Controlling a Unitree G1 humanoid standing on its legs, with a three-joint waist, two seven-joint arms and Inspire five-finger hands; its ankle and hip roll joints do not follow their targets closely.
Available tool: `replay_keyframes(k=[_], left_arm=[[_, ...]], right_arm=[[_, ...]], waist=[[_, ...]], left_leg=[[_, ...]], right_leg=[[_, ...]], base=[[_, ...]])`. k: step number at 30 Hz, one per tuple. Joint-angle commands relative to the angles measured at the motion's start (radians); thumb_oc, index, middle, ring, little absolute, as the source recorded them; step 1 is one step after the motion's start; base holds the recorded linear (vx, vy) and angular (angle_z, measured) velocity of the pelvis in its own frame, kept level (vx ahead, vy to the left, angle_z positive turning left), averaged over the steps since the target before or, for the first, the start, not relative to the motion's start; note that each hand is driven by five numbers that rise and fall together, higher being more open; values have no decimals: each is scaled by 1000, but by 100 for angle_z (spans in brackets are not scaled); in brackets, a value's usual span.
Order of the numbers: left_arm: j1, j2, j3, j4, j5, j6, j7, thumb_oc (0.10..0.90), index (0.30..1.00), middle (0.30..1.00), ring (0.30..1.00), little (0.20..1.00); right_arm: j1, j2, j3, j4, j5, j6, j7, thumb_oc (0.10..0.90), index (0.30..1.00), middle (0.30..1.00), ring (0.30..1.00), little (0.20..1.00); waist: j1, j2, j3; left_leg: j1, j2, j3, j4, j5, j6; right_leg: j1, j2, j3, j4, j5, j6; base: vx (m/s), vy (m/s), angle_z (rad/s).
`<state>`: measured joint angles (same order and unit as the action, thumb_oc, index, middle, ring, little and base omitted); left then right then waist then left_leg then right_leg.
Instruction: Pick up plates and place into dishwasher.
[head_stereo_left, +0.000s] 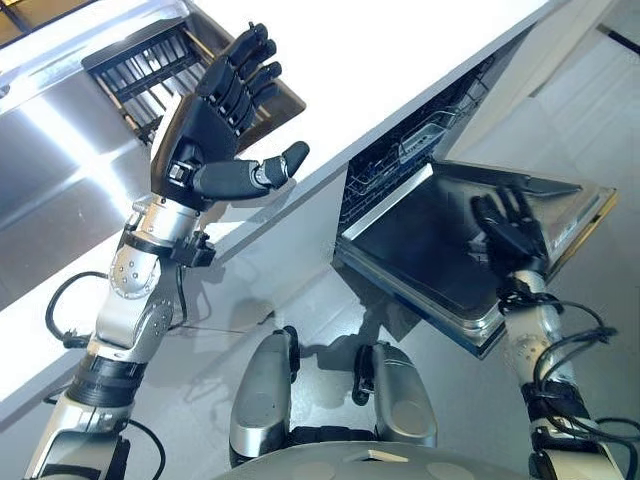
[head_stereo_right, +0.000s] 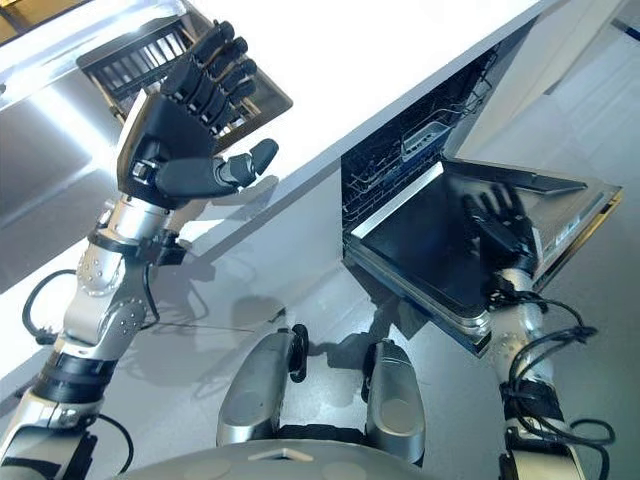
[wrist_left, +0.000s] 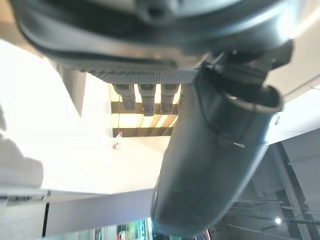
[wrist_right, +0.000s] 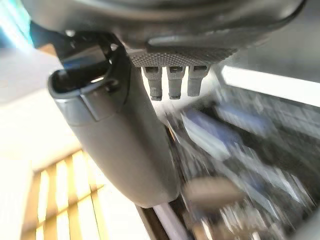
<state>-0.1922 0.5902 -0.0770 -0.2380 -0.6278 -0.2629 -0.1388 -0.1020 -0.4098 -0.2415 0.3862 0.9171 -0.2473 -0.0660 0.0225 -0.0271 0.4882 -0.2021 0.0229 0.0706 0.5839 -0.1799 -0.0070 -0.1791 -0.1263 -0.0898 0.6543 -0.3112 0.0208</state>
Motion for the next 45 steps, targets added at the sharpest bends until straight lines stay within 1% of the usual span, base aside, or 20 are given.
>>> replay_keyframes(k=[1, 2, 5, 9, 12, 15, 17, 20, 24, 26, 28, 29, 30, 31, 34, 36, 37, 41, 42, 45], left_arm=[[-112, 23, 124, 73, -7, -31, 15, 800, 900, 900, 900, 900], [-111, 28, 119, 74, -12, -19, 14, 800, 900, 900, 900, 900], [-112, 39, 108, 79, -33, -6, 5, 800, 900, 900, 900, 900], [-110, 27, 90, 75, -84, 1, -29, 800, 900, 900, 900, 900], [-114, 16, 69, 70, -125, 6, -63, 800, 900, 900, 900, 900], [-115, -3, 44, 53, -128, 21, -94, 800, 900, 900, 900, 900], [-120, -17, 20, 40, -117, 27, -123, 800, 900, 900, 900, 900], [-133, -21, -1, 23, -130, 22, -132, 800, 900, 900, 900, 900], [-156, -36, -15, 3, -168, 32, -150, 800, 900, 900, 900, 900], [-158, -48, -26, -10, -166, 37, -154, 800, 900, 900, 900, 900], [-159, -58, -39, -19, -159, 42, -158, 800, 900, 900, 900, 900], [-159, -59, -39, -20, -158, 43, -158, 800, 900, 900, 900, 900], [-155, -63, -42, -22, -157, 42, -164, 800, 900, 900, 900, 900], [-150, -68, -48, -29, -153, 39, -169, 800, 900, 900, 900, 900], [-142, -67, -44, -31, -159, 28, -182, 800, 900, 900, 900, 900], [-134, -66, -42, -27, -157, 15, -197, 800, 900, 900, 900, 900], [-130, -66, -39, -27, -157, 8, -208, 800, 900, 900, 900, 900], [-133, -71, -25, -13, -153, 5, -246, 800, 900, 900, 900, 900], [-139, -71, -20, -10, -156, 10, -255, 800, 900, 900, 900, 900], [-154, -71, -18, 2, -167, 22, -261, 800, 900, 900, 900, 900]], right_arm=[[-2, -77, -93, -34, -68, -170, -160, 800, 900, 900, 900, 900], [4, -82, -114, -17, -82, -188, -217, 800, 900, 900, 900, 900], [10, -102, -147, 36, -71, -185, -232, 800, 900, 900, 900, 900], [26, -122, -144, 180, -157, -220, -283, 800, 900, 900, 900, 900], [26, -128, -134, 279, -138, -199, -273, 800, 900, 900, 900, 900], [16, -117, -115, 352, -56, -164, -216, 800, 900, 900, 900, 900], [2, -101, -95, 417, 46, -121, -122, 800, 900, 900, 900, 900], [-14, -76, -55, 501, 130, -58, 16, 800, 900, 900, 900, 900], [-57, -43, 6, 633, 151, 10, 117, 800, 900, 900, 900, 900], [-87, -36, 38, 660, 165, 73, 173, 800, 900, 900, 900, 900], [-115, -23, 67, 676, 203, 119, 272, 800, 900, 900, 900, 900], [-117, -24, 69, 679, 206, 117, 281, 800, 900, 900, 900, 900], [-127, -16, 86, 682, 226, 147, 355, 800, 900, 900, 900, 900], [-146, 2, 126, 671, 252, 181, 444, 800, 900, 900, 900, 900], [-165, 10, 172, 628, 287, 236, 564, 800, 900, 900, 900, 900], [-180, 11, 214, 568, 329, 251, 640, 800, 900, 900, 900, 900], [-194, 10, 237, 511, 364, 275, 695, 800, 900, 900, 900, 900], [-241, -2, 279, 386, 456, 306, 798, 800, 900, 900, 900, 900], [-271, -11, 282, 337, 489, 332, 846, 800, 900, 900, 900, 900], [-321, -17, 281, 281, 512, 367, 881, 800, 900, 900, 900, 900]], waist=[[-112, 12, -116], [-116, 15, -115], [-122, 21, -112], [-119, 29, -105], [-117, 36, -97], [-111, 44, -87], [-102, 49, -75], [-87, 59, -67], [-57, 71, -59], [-43, 78, -55], [-29, 84, -50], [-29, 85, -50], [-21, 88, -49], [-9, 92, -45], [3, 94, -42], [11, 91, -42], [17, 89, -41], [23, 79, -43], [25, 74, -45], [30, 66, -48]], left_leg=[[115, 0, 21, -43, -88, 53], [115, -1, 24, -46, -88, 53], [115, -5, 27, -55, -88, 53], [117, -16, 27, -68, -87, 52], [107, -18, 26, -63, -88, 52], [98, -23, 20, -55, -90, 53], [83, -27, 9, -44, -91, 52], [73, -35, -7, -38, -89, 53], [45, -44, -24, -1, -97, 54], [36, -47, -34, 12, -98, 53], [30, -54, -43, 24, -103, 55], [29, -54, -44, 25, -104, 55], [25, -56, -47, 31, -104, 54], [20, -61, -53, 39, -103, 54], [13, -64, -59, 50, -105, 52], [9, -63, -63, 56, -105, 51], [5, -62, -65, 60, -104, 49], [-5, -60, -70, 69, -103, 46], [-11, -58, -73, 79, -104, 43], [-21, -58, -75, 100, -111, 40]], right_leg=[[43, 15, 10, -33, 87, 10], [41, 17, 13, -34, 88, 10], [38, 20, 14, -37, 88, 10], [41, 21, 6, -49, 89, 5], [33, 19, -1, -45, 89, 0], [27, 18, -4, -38, 87, -7], [18, 16, -8, -27, 85, -13], [14, 12, -16, -17, 81, -22], [-1, -1, -33, 22, 69, -31], [-7, -5, -38, 39, 64, -34], [-11, -9, -44, 56, 57, -39], [-12, -10, -45, 58, 56, -39], [-16, -13, -48, 67, 55, -40], [-19, -18, -53, 78, 53, -41], [-24, -24, -59, 92, 48, -42], [-27, -28, -63, 101, 45, -43], [-30, -30, -66, 105, 43, -43], [-35, -29, -70, 115, 40, -43], [-38, -30, -71, 120, 39, -42], [-37, -32, -72, 122, 38, -42]], base=[[-14, 52, -11], [-23, 53, -11], [-14, 46, -9], [-6, 35, -9], [-28, 18, -2], [-11, 5, -1], [-42, -9, -3], [-12, -3, -1], [-14, -26, 0], [-4, -24, 8], [0, -17, 6], [-1, -16, 10], [-2, -16, 10], [-1, -17, 9], [-2, -16, 7], [4, -27, 3], [0, -32, 2], [-3, -49, -4], [-4, -61, 1], [6, -44, 2]])
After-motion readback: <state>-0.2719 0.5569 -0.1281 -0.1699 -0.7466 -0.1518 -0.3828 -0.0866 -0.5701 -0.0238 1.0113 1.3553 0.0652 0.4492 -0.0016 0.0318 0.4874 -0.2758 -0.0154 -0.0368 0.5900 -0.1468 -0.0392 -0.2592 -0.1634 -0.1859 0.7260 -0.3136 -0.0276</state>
